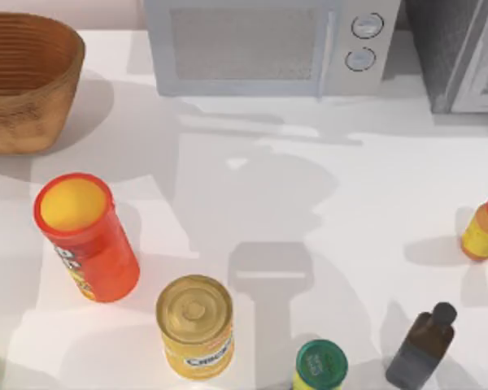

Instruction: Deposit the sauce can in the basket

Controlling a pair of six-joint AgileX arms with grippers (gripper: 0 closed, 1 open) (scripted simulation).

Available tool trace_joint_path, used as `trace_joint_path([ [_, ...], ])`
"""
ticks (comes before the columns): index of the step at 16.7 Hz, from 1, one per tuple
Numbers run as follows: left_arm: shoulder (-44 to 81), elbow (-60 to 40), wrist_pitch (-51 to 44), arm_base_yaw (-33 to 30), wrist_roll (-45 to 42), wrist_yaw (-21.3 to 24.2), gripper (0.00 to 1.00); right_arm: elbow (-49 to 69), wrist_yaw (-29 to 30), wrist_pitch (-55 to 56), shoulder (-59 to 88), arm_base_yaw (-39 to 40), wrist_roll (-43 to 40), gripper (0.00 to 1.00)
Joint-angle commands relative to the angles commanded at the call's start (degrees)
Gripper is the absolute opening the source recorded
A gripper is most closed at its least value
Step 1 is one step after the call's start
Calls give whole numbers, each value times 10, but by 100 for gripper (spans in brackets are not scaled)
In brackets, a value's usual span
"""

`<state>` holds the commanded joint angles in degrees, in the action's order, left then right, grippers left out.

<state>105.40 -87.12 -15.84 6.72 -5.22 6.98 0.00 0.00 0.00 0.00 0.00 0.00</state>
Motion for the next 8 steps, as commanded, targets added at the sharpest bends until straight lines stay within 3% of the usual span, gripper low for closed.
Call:
trace_joint_path([
  [2,0,0,0,0,0,0,0,0,0,0,0,0,0,100],
  [8,0,0,0,0,0,0,45,0,0,0,0,0,0,100],
])
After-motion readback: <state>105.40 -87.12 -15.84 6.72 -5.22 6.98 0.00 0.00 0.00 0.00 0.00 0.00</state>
